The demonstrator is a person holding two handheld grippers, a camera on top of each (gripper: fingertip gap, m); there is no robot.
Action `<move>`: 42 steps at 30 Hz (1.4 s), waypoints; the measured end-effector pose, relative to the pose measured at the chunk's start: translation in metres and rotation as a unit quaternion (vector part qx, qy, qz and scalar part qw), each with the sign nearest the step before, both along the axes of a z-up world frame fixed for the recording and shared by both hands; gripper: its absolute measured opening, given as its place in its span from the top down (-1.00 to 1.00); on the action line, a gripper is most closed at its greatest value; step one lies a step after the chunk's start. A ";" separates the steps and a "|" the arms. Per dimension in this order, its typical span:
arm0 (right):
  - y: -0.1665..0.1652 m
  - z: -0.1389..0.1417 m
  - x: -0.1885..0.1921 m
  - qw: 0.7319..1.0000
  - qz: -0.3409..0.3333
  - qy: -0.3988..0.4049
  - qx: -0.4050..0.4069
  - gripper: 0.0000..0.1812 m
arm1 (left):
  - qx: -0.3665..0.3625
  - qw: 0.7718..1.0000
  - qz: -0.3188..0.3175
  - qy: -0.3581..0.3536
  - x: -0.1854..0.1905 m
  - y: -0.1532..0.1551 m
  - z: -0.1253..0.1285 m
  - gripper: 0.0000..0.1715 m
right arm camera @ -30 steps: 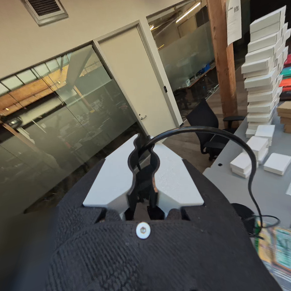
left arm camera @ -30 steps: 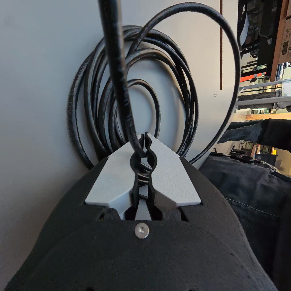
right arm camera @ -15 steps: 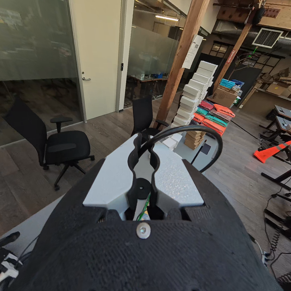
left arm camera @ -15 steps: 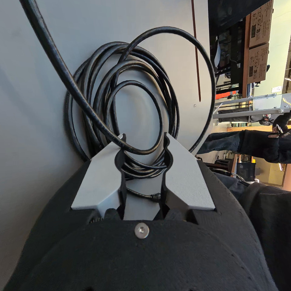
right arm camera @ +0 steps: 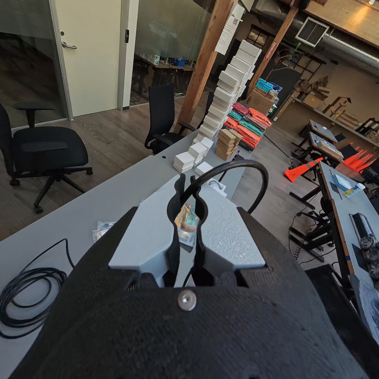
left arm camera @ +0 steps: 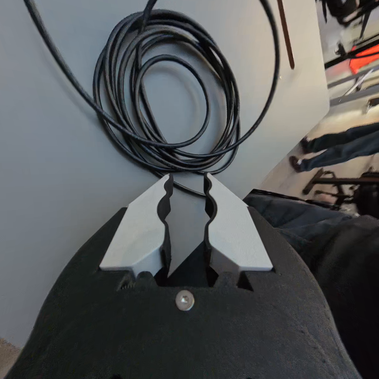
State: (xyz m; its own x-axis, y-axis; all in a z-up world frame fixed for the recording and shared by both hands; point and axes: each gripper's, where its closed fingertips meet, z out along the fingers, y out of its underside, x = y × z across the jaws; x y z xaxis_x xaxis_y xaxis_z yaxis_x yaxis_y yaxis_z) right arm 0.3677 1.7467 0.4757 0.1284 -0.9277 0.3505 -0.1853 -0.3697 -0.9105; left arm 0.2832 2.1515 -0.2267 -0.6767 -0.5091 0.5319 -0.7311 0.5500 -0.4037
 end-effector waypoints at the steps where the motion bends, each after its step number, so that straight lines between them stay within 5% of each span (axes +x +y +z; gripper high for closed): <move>1: 0.001 -0.005 -0.007 1.000 -0.006 0.004 0.005 0.98 | -0.004 0.998 -0.049 -0.043 0.000 -0.003 0.007 0.65; 6: 0.001 -0.034 -0.031 0.998 -0.053 0.031 0.010 0.98 | 0.030 0.915 -0.350 -0.199 -0.001 -0.040 -0.015 0.65; 8: 0.003 -0.044 -0.036 0.997 -0.059 0.042 0.024 0.99 | 0.053 0.890 -0.407 -0.197 0.004 -0.044 -0.033 0.73; 11: 0.010 -0.065 -0.039 0.996 -0.048 0.058 0.037 1.00 | 0.109 0.883 -0.441 -0.121 -0.002 -0.040 -0.058 0.91; 14: 0.018 -0.097 -0.038 0.996 -0.027 0.076 0.032 1.00 | 0.111 0.896 -0.423 -0.080 -0.011 -0.055 -0.057 0.96; 19: 0.036 -0.166 -0.036 0.991 0.050 0.101 0.076 1.00 | 0.043 0.948 -0.315 0.010 -0.037 -0.109 -0.019 0.97; 28: 0.058 -0.365 -0.005 0.959 0.126 0.181 0.176 1.00 | 0.035 0.984 -0.154 0.076 -0.053 -0.143 -0.044 0.88; 32: 0.080 -0.459 0.022 0.933 0.150 0.245 0.220 1.00 | -0.015 0.992 -0.074 0.098 -0.040 -0.137 -0.020 0.67; 37: 0.128 -0.533 0.040 0.885 0.194 0.292 0.308 1.00 | -0.009 0.998 -0.045 0.049 -0.037 -0.102 0.000 0.66; 42: 0.174 -0.552 0.056 0.880 0.212 0.327 0.272 1.00 | 0.003 0.997 0.063 0.033 -0.007 -0.061 -0.002 0.76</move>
